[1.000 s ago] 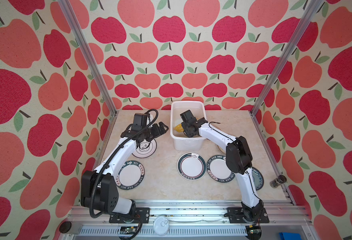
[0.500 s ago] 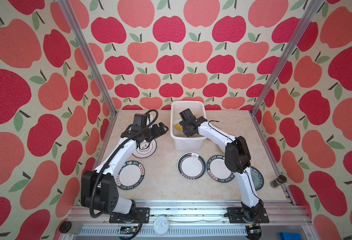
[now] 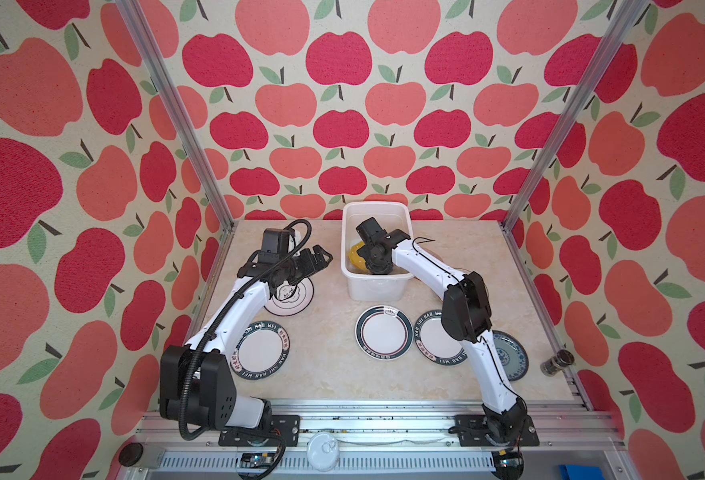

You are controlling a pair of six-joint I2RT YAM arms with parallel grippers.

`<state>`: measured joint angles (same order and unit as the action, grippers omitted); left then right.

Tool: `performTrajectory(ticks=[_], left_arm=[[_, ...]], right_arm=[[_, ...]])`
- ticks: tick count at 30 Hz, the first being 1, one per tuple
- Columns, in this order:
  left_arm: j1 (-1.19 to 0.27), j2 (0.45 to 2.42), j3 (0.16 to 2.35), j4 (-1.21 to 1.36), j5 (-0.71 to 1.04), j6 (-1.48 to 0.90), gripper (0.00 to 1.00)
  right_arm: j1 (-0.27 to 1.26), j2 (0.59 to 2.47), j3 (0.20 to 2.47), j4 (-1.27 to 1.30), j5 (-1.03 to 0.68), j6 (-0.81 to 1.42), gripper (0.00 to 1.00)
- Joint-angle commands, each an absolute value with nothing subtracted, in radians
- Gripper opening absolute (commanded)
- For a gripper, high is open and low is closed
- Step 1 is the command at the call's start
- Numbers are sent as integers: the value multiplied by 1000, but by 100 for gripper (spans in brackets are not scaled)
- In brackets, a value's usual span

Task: Place the plates into the plastic bin on the countertop
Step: 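Open the right gripper to release the yellow dish in the bin, then raise the right gripper out of the bin and move it toward the beige plate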

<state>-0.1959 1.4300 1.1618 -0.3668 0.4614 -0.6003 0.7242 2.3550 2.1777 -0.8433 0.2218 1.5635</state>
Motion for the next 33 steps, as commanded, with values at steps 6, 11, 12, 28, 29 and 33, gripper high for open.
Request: performTrajectory(ticks=[6,11,12,28,29,33], left_arm=[[-184,1402,1144,-385,460,-569,96],[-183,1400,1151,-386,457,-572,96],[-183,1400,1151,-388,456,-572,96],[-177,1344,1136,-423,390,-619,96],[-175,1341,1142,-434,385,-616,96],[-161,1323,1153,-457,374,-626,97]], right_arm=[[723,2390,2283,-971,204,1518,90],[719,2431,2389,-1069,198,1468,99],[720,2436,2404,-1081,199,1461,99],[732,2402,2467,-1233,240,1442,99],[735,2393,2467,-1225,243,1432,99],[743,2345,2470,-1180,263,1374,99]])
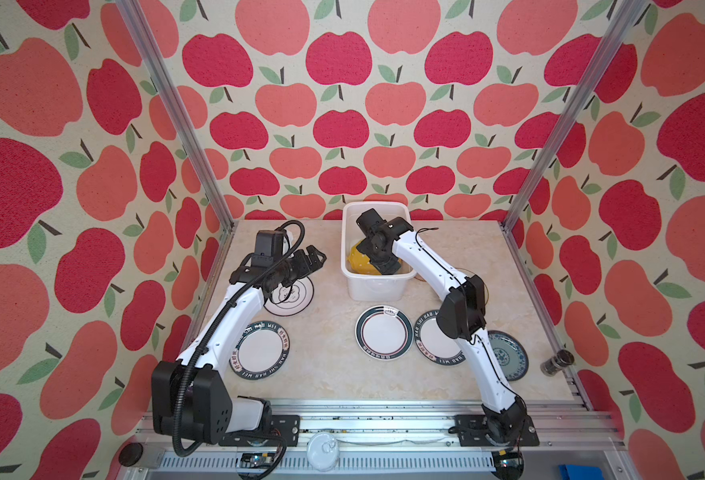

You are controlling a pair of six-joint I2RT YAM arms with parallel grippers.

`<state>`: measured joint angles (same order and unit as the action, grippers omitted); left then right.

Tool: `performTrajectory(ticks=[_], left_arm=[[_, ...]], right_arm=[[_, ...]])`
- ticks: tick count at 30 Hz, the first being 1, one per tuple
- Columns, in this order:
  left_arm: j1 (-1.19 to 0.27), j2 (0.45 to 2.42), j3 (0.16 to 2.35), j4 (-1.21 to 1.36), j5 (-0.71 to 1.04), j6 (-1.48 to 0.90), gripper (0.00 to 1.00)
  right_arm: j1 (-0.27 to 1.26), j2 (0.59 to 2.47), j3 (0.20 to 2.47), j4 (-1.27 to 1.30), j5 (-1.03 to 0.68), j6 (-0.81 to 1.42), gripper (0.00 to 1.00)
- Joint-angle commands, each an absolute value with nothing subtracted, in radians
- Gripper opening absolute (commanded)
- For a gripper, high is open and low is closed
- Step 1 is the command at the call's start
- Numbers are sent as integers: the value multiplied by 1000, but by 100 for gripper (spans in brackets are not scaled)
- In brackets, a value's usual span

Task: Place the plates into the plastic bin on the countertop
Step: 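Raise the right gripper out of the bin and move it toward the beige plate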

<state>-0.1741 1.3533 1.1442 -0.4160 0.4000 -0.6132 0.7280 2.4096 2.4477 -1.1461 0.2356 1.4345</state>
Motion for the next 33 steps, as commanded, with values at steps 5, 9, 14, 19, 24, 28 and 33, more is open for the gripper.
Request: performTrajectory(ticks=[5,9,14,19,24,28,33], left_arm=[[-150,1294,1134,-436,389,-692,97],[-155,1281,1111,-410,423,-728,97],[-158,1232,1114,-465,451,-665,97],[-150,1192,1134,-544,450,-606,98],[-157,1153,1121,-576,445,-614,98],[-178,1133,1144,-658,417,-578,99],[-205,1106,1131,-728,381,-567,100]], right_arm=[[757,2258,2466,-1137,299,1249,99],[770,2202,2465,-1090,295,1122,97],[775,2132,2474,-1062,236,906,94],[773,2025,2464,-1086,166,655,94],[743,1895,2380,-1153,127,525,92],[703,1790,2257,-1158,102,474,89],[633,1700,2114,-1137,71,457,86]])
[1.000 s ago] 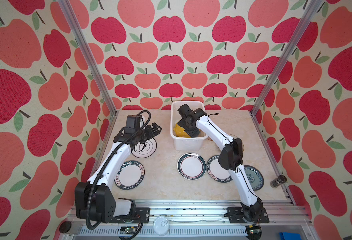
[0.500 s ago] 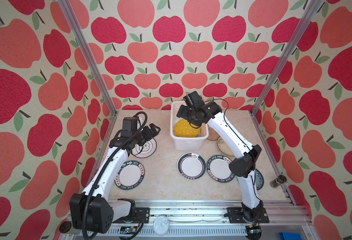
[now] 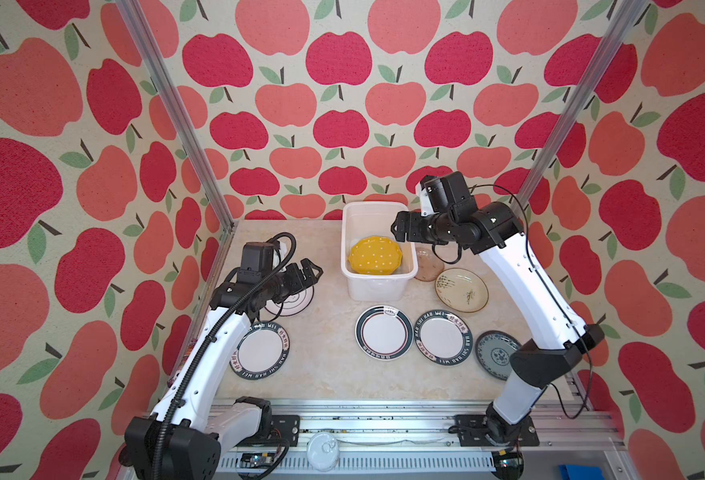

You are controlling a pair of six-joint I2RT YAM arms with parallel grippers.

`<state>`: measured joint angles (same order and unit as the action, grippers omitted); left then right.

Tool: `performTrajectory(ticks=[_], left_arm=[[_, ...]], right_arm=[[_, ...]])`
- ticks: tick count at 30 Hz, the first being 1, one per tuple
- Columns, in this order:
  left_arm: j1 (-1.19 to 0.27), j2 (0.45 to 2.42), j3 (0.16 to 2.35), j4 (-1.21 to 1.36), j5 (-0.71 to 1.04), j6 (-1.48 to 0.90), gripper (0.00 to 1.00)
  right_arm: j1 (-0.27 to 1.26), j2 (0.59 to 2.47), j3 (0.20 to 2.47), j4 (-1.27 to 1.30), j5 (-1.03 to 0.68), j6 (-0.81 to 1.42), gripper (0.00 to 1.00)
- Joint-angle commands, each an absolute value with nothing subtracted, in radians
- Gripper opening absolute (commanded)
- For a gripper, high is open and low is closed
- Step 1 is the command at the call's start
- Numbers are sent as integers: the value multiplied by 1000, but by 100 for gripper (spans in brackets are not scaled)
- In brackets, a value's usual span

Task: Place the plates into the plastic bin on the countertop

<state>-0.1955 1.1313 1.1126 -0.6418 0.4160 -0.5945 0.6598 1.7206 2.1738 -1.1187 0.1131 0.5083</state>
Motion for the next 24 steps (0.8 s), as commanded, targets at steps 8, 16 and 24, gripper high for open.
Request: performTrajectory(ticks=[8,16,24], left_arm=[[-215,1030,1116,-805,327,-640,99],[-216,1062,1159,-836,413,-580,99],[-215,1081,1143,-817,438,-540,99]], right_arm=[[557,1741,2041,-1140,26,441,84],[512,1870,2078,-1129,-22,468,78],[509,2015,2208,-1218,26,463,75]])
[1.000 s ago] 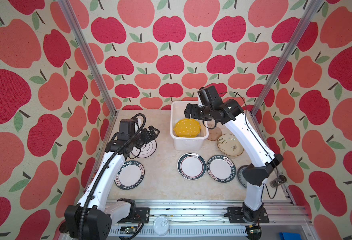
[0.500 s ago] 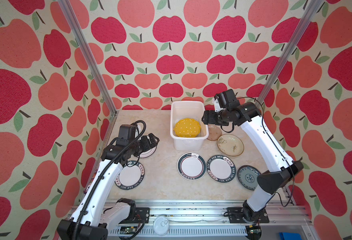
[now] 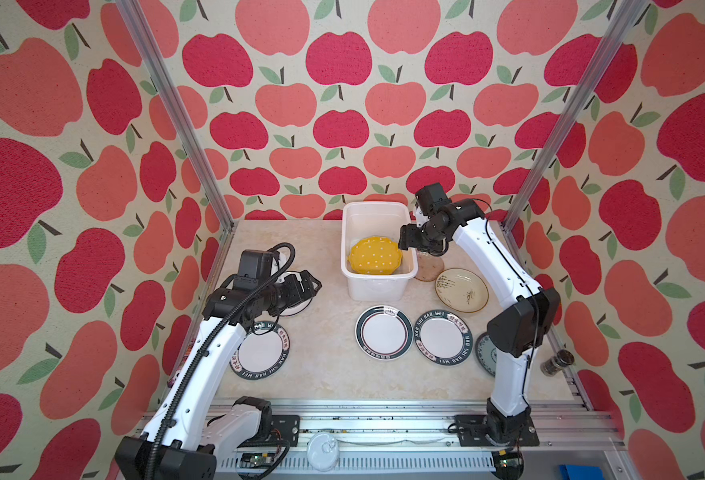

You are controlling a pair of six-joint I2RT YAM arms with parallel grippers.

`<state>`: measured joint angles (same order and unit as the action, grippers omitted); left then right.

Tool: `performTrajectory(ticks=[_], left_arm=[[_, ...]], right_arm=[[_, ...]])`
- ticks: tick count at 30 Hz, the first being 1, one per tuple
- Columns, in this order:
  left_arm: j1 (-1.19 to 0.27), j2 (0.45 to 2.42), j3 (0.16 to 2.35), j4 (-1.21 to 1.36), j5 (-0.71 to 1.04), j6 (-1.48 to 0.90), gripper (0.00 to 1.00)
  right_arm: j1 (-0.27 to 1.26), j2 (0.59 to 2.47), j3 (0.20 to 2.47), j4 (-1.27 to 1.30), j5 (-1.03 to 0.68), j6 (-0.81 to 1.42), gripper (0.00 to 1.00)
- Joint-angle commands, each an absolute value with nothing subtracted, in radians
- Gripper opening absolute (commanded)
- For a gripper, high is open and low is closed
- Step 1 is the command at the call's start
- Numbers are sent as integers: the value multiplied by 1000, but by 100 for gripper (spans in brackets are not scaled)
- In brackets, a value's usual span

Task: Place the plates into the plastic bin on the countertop

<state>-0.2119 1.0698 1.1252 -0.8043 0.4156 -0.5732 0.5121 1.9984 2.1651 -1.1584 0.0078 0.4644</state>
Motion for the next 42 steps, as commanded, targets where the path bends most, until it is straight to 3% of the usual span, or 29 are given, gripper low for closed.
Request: performTrajectory(ticks=[1,17,23,33,42], left_arm=[[-215,1083,1145,-815,439,-537,99],[-215,1074,1102,-763,466,-560,99],[-216,1083,1098,-747,476,-565,99],[-216,1113,1111,-735,494,-569,99],[-215,1108,1112,-742,498,-562,99]], right_arm=[[509,2024,2205,-1216,34,465,74],[509,2121,2207,-1220,82,462,50],[515,2132,2208,-1212,68,466,46],[550,2172,2282,-1230,59,459,24],[589,2200,2330,-1245,61,442,17]])
